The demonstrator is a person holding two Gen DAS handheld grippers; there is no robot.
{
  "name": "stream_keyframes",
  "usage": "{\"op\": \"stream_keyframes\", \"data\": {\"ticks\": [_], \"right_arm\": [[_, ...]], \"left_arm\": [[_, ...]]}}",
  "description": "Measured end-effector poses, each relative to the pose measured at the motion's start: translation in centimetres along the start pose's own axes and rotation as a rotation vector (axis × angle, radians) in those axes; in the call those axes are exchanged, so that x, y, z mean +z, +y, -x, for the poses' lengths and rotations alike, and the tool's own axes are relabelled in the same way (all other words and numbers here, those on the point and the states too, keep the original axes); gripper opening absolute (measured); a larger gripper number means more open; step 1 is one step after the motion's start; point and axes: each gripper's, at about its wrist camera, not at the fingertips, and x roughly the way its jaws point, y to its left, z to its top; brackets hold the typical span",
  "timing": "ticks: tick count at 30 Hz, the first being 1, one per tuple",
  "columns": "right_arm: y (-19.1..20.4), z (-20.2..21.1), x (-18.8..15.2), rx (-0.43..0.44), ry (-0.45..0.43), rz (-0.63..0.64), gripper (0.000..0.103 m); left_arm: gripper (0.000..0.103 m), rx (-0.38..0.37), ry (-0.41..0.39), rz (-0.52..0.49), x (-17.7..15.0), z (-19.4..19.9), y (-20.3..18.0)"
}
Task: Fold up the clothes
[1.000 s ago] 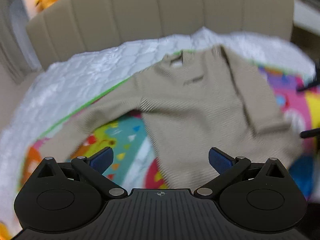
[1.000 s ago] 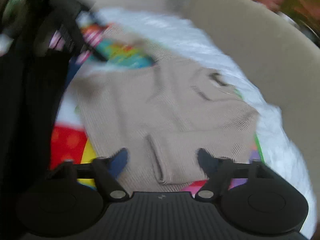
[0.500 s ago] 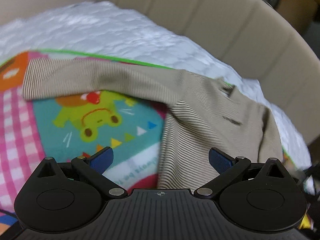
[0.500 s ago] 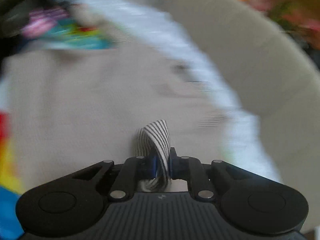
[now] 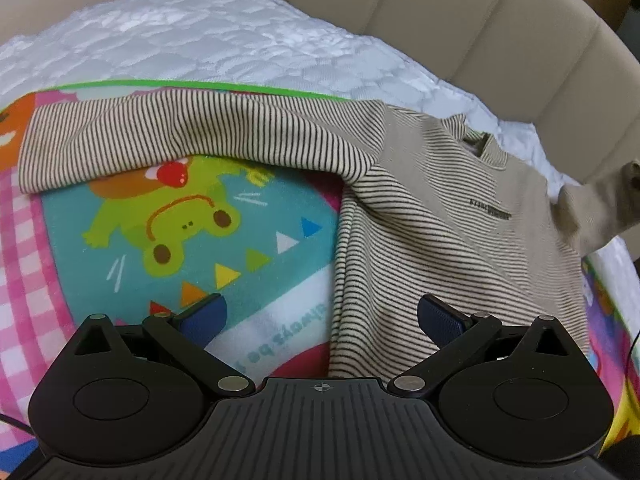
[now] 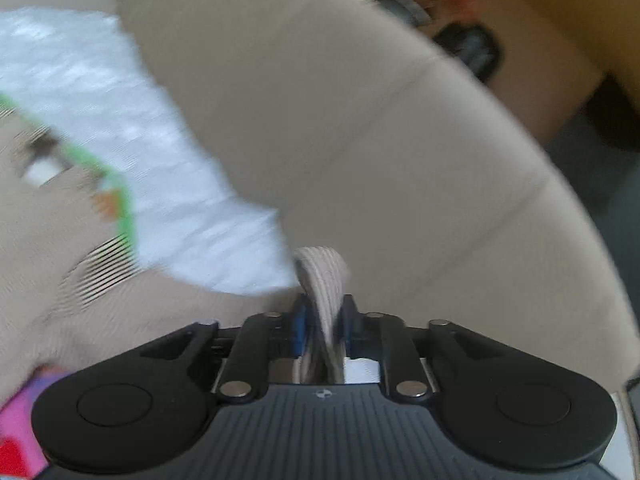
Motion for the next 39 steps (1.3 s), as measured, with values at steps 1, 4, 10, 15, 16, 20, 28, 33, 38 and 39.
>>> {"op": "stream_keyframes", "data": {"ticks": [1,4,10,15,16,20,28,33,38,39], "right_arm": [[1.1,0.6,-0.4,0.029,0.002,0.026,0.033],[4.7,5.2,-1.7,0.151,-0.019,0.1,0.052],[13.3,17.4,-4.8,0.563,-0.002,0.28,0.052],[19.8,21.1,-5.5,0.699,0.011,0.394,0.066],[21.1,20.7,-5.7,0.712,0.024,0.427,0.066],[22.2,20.5,-5.2,0.615,-0.032,0.468,0.018],[12.7,18.8,-1.5,0.486,0.008,0.131,0.012],[15.1,19.1,-2.9,0.458,0.021,0.141,0.017],[19.7,23.2,-3.0,0.577,-0.066,0.251,0.061],[20.6,24.0,-3.1,0.601,-0.081,0.301,0.065]], "left_arm": [[0.103,0.001,0.0,-0.01,0.0,0.1,-0.1],[0.103,-0.006,-0.011,-0.043,-0.2,0.8,-0.6],[0.103,-0.016,-0.02,-0.17,-0.6,2.8,-3.1],[0.103,-0.017,-0.019,-0.419,-2.5,6.4,-6.1],[0.103,-0.018,-0.012,-0.463,-3.0,7.1,-6.6],[0.103,-0.023,0.002,-0.641,-5.3,9.8,-8.0],[0.103,0.173,0.039,-0.821,-7.0,6.7,-9.2],[0.103,0.39,-0.016,-0.778,-4.0,3.6,-7.4],[0.103,0.428,-0.049,-0.628,-1.3,4.4,-4.8],[0.103,0.378,-0.036,-0.63,-1.5,5.1,-4.9]]}}
